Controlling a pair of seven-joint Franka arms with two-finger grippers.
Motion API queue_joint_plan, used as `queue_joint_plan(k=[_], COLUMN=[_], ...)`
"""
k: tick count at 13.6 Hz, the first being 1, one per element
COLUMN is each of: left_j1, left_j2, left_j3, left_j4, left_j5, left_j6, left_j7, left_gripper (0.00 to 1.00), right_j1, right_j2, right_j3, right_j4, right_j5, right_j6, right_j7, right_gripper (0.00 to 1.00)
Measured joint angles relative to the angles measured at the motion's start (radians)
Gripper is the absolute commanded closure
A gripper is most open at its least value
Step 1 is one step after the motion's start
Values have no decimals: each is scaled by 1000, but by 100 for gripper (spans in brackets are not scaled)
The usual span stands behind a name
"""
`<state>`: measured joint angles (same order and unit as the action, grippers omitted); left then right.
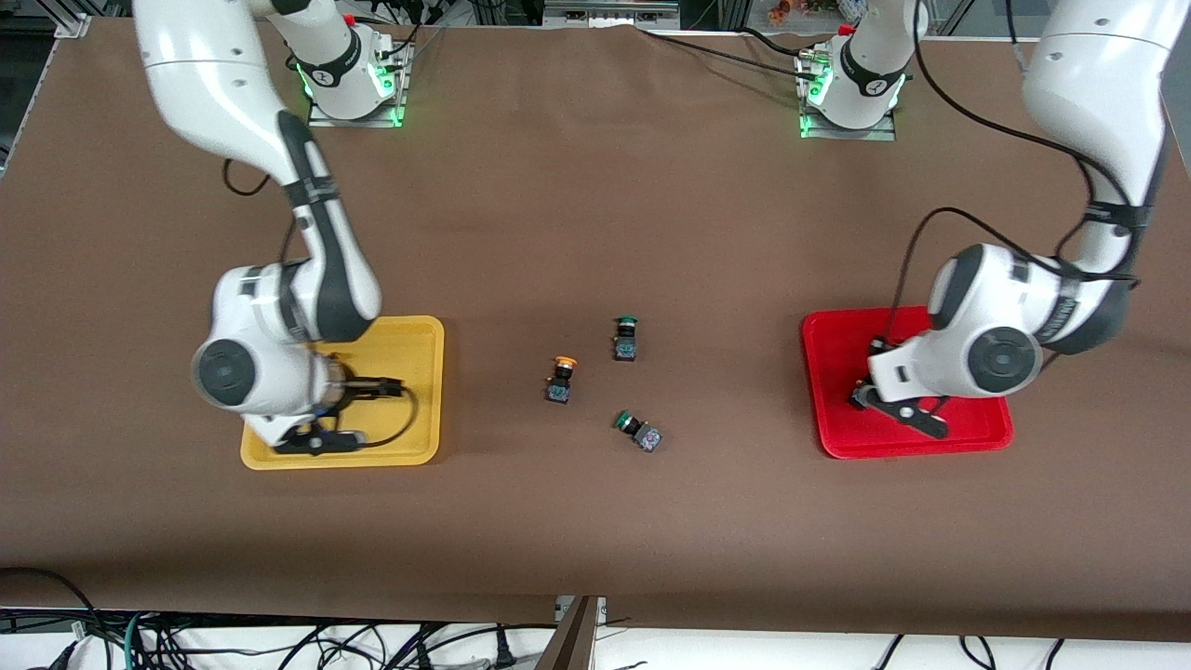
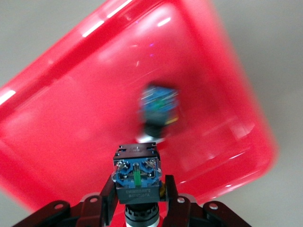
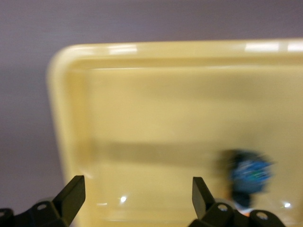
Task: Place red and yellow buttons in trays
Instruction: 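Carry the red button to the red tray while the right gripper places yellow, then release the red button in the red tray while the right gripper grasps yellow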
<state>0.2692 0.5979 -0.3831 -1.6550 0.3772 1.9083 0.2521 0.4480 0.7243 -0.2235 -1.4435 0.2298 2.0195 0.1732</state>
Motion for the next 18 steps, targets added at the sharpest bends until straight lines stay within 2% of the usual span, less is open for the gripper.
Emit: queue_joint_plan(k=[1, 3, 4, 6, 10, 11, 12, 13, 16, 17, 18], left_j1=[24, 38, 38, 42, 62, 62, 62, 62, 64, 67, 68], left_j2=[2, 15, 27, 54, 79, 80, 83, 86, 94, 93, 90], left_j3=[0, -1, -1, -1, -1, -1, -1, -1, -1, -2, -3], left_j4=[0, -2, -3, -6, -7, -8, -10, -13, -14, -12, -6], left_j5=[29, 53, 55, 56, 57, 57, 57, 57, 57, 57, 57], left_j6=[5, 11, 15, 42, 63, 65, 72, 77, 82, 82, 82], left_j7=[26, 40, 40, 40, 40, 41, 41, 40, 40, 40, 40], left_gripper=[84, 77, 70, 68, 65, 55, 9, 0, 0, 0, 0], right_j1=[52, 147, 186, 248, 312, 322, 328, 332, 343, 343, 343], right_j2=[1, 4, 8, 29, 108, 128, 145, 158, 181, 187, 192], right_j3=[1, 3, 4, 6, 9, 9, 9, 10, 10, 10, 10], right_j4=[6, 16, 17, 18, 18, 18, 20, 26, 58, 70, 80], right_j5=[0, 0, 0, 0, 0, 0, 0, 0, 0, 0, 0], right_j6=[18, 99, 153, 245, 397, 425, 445, 452, 454, 454, 454], right_j7=[90, 250, 322, 435, 485, 487, 488, 488, 488, 488, 488], right_gripper=[0, 0, 0, 0, 0, 0, 0, 0, 0, 18, 61])
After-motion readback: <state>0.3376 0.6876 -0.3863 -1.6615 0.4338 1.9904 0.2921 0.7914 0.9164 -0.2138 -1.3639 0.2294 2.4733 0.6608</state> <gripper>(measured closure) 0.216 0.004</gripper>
